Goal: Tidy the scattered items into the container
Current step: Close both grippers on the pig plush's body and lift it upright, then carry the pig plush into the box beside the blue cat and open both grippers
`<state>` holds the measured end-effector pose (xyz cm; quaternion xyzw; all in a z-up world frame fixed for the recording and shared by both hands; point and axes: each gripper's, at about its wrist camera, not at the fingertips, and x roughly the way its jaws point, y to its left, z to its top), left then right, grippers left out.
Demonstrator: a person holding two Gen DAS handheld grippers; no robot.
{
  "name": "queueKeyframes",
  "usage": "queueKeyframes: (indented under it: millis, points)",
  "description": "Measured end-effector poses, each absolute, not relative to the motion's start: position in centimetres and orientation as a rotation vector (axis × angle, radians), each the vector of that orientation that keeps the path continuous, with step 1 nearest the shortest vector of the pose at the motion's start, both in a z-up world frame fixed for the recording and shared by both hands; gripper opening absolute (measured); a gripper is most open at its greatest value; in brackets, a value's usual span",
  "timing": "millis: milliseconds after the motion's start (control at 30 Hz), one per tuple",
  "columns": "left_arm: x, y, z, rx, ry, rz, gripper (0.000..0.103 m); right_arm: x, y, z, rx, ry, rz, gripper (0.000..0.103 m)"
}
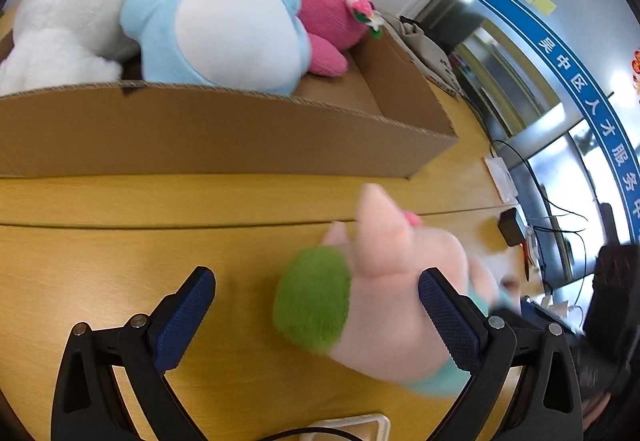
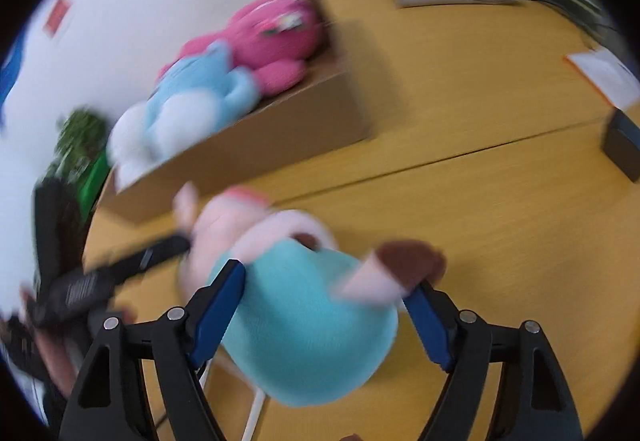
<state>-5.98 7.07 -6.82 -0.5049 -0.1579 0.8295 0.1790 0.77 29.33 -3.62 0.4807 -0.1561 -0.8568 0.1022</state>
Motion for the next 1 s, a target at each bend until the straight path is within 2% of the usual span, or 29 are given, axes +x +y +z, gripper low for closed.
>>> queueKeyframes:
  millis: [167,233,400,600,700,733,767,800,900,1000]
  points:
    - [-5.4,5.4,-6.4,-1.439,-0.5,2.355,0.102,2.9,26.6,-1.1,1.216,0.201,-2.67,0.084]
    - [-5.3,5.4,-6.6,-1.445,-0.534,2.313,0.102,3.2,25.8,-1.0,1.195,0.367,-2.66,0.085]
    - [-5.9,8.6,-7.6,-1.466,-0.529,2.194,0.103,2.7,24.5,-2.0,1.283,0.197,-2.561,0.086]
    - [-7.2,9.9,-9.0,-1.513,-0.613,2.08,0.103,4.0,23.8,-1.5,1.289,0.159,-2.545,0.086]
    - [-7.5,10.3,-9.0,-1.515,-0.617,2.041,0.1,3.3,23.7,-3.5,1.396,0.174,-2.535,0.085]
    - [-7.6,10.5,-8.9,-1.51,-0.612,2.026,0.095,3.0,23.7,-4.0,1.414,0.137,-2.523,0.085]
    - [-7.7,10.7,-8.8,-1.505,-0.606,2.01,0.086,2.9,23.8,-4.2,1.416,0.082,-2.504,0.076]
    - [-7.7,10.9,-8.7,-1.501,-0.598,2.002,0.081,2.7,23.8,-4.3,1.414,0.058,-2.499,0.073]
    - [-7.6,10.9,-7.8,-1.489,-0.565,2.004,0.072,2.8,23.4,-3.9,1.386,0.071,-2.508,0.062]
    - [-7.3,10.8,-6.4,-1.465,-0.538,2.034,0.065,3.0,23.6,-3.3,1.336,0.021,-2.522,0.058]
